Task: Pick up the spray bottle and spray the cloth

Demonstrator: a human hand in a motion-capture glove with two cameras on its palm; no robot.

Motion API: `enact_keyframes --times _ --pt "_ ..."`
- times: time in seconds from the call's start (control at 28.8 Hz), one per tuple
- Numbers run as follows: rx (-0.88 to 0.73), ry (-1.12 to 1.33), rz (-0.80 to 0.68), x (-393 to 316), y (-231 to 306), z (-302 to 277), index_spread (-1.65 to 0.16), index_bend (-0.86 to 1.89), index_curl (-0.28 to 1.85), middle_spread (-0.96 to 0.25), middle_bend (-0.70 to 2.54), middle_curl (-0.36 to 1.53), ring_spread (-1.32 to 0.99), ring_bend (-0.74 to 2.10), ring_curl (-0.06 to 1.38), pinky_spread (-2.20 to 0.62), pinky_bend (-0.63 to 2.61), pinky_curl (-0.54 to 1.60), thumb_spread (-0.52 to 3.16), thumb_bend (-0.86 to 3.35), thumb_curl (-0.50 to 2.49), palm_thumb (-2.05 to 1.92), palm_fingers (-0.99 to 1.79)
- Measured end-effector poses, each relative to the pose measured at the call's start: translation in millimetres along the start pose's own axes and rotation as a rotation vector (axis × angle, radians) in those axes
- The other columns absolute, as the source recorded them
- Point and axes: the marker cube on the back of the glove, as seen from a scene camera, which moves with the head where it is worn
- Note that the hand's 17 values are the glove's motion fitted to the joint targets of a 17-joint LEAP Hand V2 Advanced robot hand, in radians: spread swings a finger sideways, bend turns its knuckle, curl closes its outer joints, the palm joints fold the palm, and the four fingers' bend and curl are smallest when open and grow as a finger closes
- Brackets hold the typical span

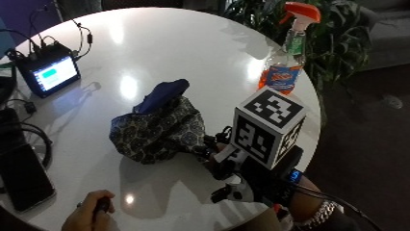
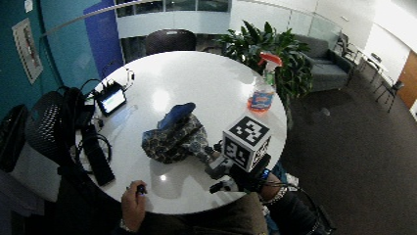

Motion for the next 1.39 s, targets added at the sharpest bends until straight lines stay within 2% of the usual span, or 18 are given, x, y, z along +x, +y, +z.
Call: enact_keyframes --times 0.31,0.83,1.18,1.39 --pt "0.020 -0.011 0.027 0 4 -4 -0.38 0.18 0.16 -0.09 0.23 0.14 -0.09 0.33 0.15 0.19 0.29 0.16 0.78 0.10 0.10 0.27 0.38" --pt "0.055 0.002 0.058 7 -2 -10 -0.44 0.16 0.23 -0.10 0.20 0.22 -0.10 0.32 0.20 0.23 0.27 0.23 1.06 0.07 0.16 0.36 0.39" --pt "0.080 0.013 0.198 41 -2 -9 -0.43 0.16 0.25 -0.10 0.19 0.26 -0.11 0.34 0.23 0.24 0.27 0.26 1.14 0.04 0.19 0.42 0.44" --pt "0.115 0.015 0.330 74 -4 -15 -0.42 0.19 0.27 -0.09 0.19 0.28 -0.11 0.34 0.24 0.24 0.24 0.27 1.16 0.03 0.20 0.45 0.52"
